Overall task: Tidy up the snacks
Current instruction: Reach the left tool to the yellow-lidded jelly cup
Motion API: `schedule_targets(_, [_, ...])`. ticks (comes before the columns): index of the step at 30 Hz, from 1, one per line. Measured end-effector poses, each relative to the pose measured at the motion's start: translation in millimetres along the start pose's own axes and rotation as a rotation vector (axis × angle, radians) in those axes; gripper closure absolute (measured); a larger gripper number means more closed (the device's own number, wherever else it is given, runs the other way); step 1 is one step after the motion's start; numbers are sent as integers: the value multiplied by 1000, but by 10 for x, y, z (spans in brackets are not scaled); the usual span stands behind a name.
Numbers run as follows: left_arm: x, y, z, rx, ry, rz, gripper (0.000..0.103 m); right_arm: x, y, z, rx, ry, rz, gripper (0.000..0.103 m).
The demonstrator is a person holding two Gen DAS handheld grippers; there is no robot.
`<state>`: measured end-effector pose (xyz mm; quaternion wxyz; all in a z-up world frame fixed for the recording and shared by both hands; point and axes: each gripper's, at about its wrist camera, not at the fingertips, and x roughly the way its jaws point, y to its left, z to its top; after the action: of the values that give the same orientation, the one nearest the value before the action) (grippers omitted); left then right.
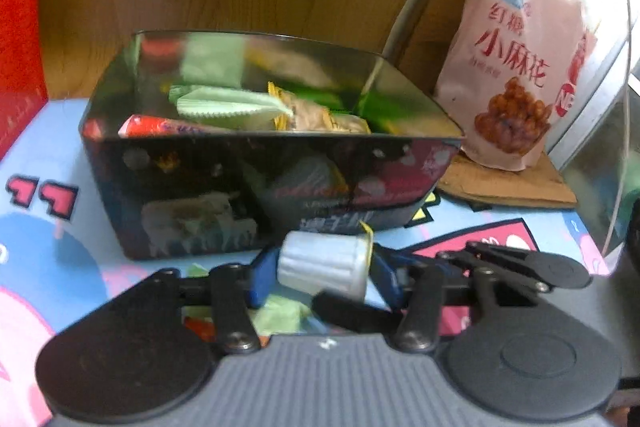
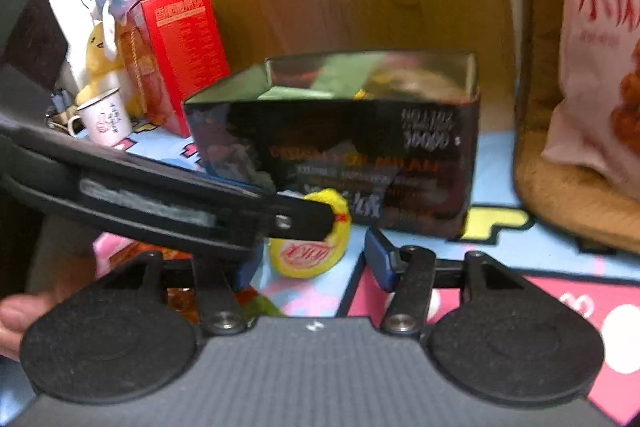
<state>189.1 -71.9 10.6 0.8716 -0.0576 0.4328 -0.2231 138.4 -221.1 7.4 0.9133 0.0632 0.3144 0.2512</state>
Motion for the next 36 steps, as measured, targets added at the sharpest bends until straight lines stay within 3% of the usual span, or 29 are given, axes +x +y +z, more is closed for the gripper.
schedule_targets(2, [-18, -77, -19, 5, 0, 1, 57, -71, 9, -30, -9, -9, -5, 67])
schedule_targets(9, [-283, -458, -251, 93, 6, -89, 57, -655, 168, -295, -109, -55, -79, 68])
schedule_targets(15, [-562, -719, -721, 172, 25, -147, 57, -1176, 343, -742, -119, -70, -103, 68])
schedule_targets(21, [-897, -443, -1123, 115, 51, -129, 57, -1203, 666, -1004, -93, -68, -24, 67])
schedule_targets(26, [-1184, -209, -1311, 69, 18, -71, 57, -1073, 966, -1061, -136, -63, 48, 66])
schedule_targets(31, [-1414, -37, -1332, 34, -45, -85, 40, -1004, 1061, -1051, -171, -40, 42, 55])
schedule_targets(34, [-1464, 69, -1293, -2, -65, -104, 41, -1011, 1049, -1081, -173, -20, 36, 50])
schedule_targets(36, [-1417, 143, -1290, -33, -47, -120, 47, -1024, 1038, -1117, -173, -11, 34, 48])
